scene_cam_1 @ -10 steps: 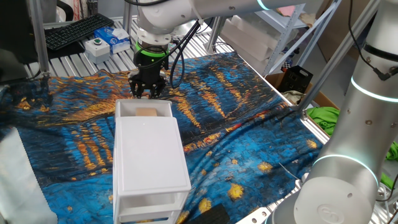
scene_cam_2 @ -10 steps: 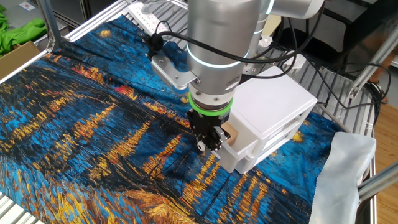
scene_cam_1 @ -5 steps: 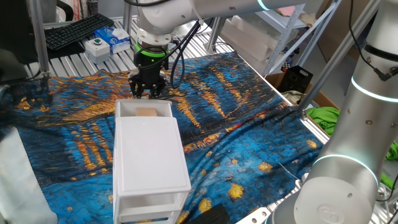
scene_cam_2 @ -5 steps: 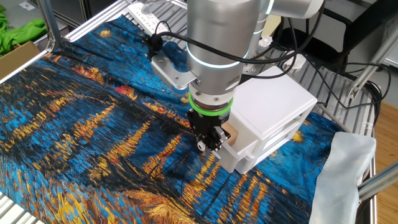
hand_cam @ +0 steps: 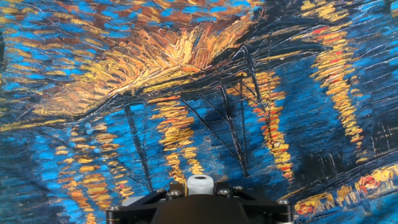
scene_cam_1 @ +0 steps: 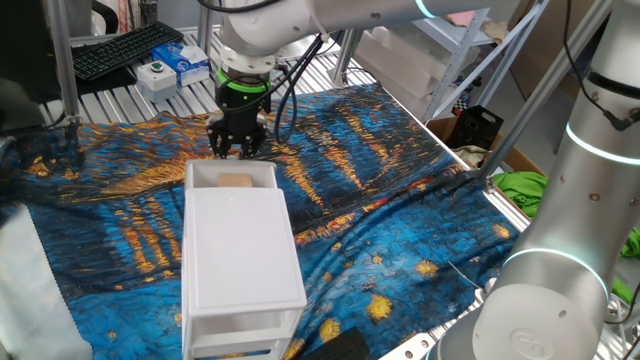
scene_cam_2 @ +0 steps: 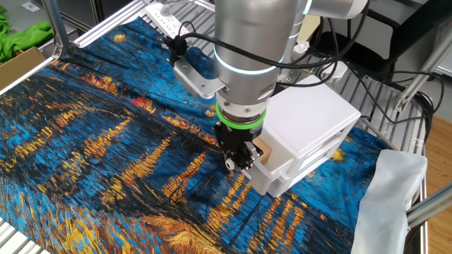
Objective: Put things in the drawer
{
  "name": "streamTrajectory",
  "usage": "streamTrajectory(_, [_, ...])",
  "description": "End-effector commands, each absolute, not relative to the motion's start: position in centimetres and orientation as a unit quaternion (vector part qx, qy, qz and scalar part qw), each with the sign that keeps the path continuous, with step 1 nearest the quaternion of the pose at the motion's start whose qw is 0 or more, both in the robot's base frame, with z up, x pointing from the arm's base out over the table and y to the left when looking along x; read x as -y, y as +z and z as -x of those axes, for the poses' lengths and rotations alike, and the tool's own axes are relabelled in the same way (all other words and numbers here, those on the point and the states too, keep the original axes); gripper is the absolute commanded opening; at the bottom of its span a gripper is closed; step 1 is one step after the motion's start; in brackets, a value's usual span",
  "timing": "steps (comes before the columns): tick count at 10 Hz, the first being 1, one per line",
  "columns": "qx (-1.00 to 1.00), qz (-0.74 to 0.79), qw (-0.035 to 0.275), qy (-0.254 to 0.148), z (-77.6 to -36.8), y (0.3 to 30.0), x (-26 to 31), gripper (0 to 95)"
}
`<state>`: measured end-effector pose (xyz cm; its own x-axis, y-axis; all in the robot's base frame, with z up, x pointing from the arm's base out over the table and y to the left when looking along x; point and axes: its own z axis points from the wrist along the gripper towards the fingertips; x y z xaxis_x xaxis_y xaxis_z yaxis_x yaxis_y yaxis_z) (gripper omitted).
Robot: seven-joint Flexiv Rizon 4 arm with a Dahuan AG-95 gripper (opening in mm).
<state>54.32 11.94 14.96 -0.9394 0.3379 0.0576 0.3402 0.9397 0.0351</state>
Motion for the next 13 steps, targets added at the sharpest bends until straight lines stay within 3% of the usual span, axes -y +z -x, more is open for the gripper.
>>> streamTrajectory(1, [0.985, 0.171, 0.027, -0.024, -54.2, 15.0, -11.9, 0.0])
streamTrajectory(13, [0.982, 0.184, 0.018, -0.026, -52.6, 14.9, -12.5, 0.0])
